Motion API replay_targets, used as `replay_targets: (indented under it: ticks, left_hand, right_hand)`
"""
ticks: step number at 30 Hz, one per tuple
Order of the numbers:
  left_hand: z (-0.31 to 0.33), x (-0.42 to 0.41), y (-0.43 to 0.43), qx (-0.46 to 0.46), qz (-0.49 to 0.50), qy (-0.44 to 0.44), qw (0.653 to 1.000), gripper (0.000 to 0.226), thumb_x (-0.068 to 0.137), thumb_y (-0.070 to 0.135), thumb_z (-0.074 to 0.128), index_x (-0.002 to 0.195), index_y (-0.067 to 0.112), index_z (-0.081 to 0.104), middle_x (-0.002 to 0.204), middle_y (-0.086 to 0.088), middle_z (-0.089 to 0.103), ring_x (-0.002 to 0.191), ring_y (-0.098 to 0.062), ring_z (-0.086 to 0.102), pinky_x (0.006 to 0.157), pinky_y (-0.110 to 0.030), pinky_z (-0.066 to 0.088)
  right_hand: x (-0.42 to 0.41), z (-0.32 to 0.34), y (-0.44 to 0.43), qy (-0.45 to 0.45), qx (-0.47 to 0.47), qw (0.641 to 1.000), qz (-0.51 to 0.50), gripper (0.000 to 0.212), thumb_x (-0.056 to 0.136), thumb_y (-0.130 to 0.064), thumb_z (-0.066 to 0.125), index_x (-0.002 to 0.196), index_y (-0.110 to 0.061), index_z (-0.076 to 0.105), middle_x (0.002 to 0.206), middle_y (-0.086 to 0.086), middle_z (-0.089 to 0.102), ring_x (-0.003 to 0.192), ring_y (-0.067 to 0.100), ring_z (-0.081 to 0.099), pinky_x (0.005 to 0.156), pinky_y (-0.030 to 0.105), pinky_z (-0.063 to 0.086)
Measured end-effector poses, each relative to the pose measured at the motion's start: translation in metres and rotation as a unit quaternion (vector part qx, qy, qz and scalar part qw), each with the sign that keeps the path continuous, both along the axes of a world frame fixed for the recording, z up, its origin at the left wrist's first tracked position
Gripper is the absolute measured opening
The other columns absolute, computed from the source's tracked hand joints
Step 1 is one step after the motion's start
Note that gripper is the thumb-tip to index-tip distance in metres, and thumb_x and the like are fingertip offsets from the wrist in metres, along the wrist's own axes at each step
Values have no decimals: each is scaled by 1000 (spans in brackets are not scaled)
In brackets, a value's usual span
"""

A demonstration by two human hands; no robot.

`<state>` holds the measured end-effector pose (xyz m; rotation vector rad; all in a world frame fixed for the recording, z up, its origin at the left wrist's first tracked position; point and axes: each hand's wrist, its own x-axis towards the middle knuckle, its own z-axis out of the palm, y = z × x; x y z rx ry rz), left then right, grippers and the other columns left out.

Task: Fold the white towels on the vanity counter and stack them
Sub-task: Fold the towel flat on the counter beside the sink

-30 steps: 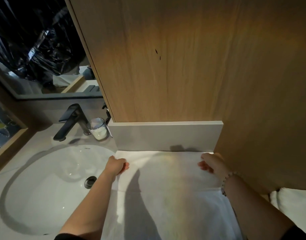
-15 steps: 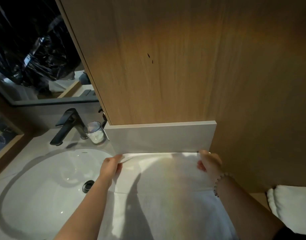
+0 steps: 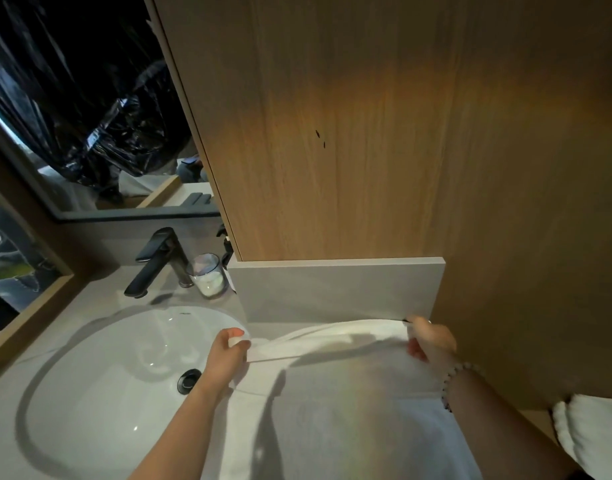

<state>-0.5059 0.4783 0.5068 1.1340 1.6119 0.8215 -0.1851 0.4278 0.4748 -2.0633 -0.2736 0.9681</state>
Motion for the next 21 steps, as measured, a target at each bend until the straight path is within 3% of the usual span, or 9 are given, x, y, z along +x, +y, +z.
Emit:
replay_targets:
  ticks: [4,7,9,12,15,18,21]
  left_hand:
    - [9,-10,-12,10,-44,-18,999,17,93,6,49,106,18,51,96,-10,54,76,-21,51,65,-30,42]
    - [14,-14,-18,19,-72,14,997,18,94,8,48,109,18,49,96,-9,54,76,-20,52,61,-28,44]
    - [17,-14,-23,26,-88,27,995,17,95,10,48,109,18,49,96,-7,53,77,-19,52,60,-28,45]
    - [24,-16,-31,45,-94,30,994,17,95,10,48,110,17,49,97,-5,54,77,-18,52,64,-26,44]
    - [29,-21,-36,59,-78,23,995,17,95,9,49,110,16,49,97,-6,54,77,-19,52,73,-29,45]
    - [32,-27,-44,61,-54,-2,997,17,95,7,48,109,15,50,98,-10,54,82,-24,55,78,-32,47]
    - [36,-35,-61,64,-37,-26,997,16,94,5,48,108,13,50,95,-5,55,80,-20,55,69,-26,48]
  right_hand:
    - [2,8,-2,41,23,999,17,36,86,-33,55,71,0,57,54,14,58,45,21,48,45,25,36]
    - [-2,11,-3,52,42,997,30,40,89,-36,56,66,-3,52,54,13,52,48,23,48,50,29,38]
    - [-7,10,-7,19,45,999,16,39,87,-33,60,58,-7,53,57,13,57,62,29,59,63,36,46]
    - [-13,2,-15,-25,45,998,-35,22,80,-16,58,58,-12,56,82,16,67,89,36,64,79,40,53]
    - [-22,18,-26,50,115,986,-111,19,84,-7,56,67,-15,55,88,11,61,79,27,65,59,28,54]
    - [-24,39,-43,80,172,973,-133,18,88,-4,54,71,-11,53,83,12,55,58,20,57,34,13,43]
    - [-30,56,-73,78,206,969,-108,3,90,-6,53,92,-8,53,80,10,53,59,20,53,39,15,46]
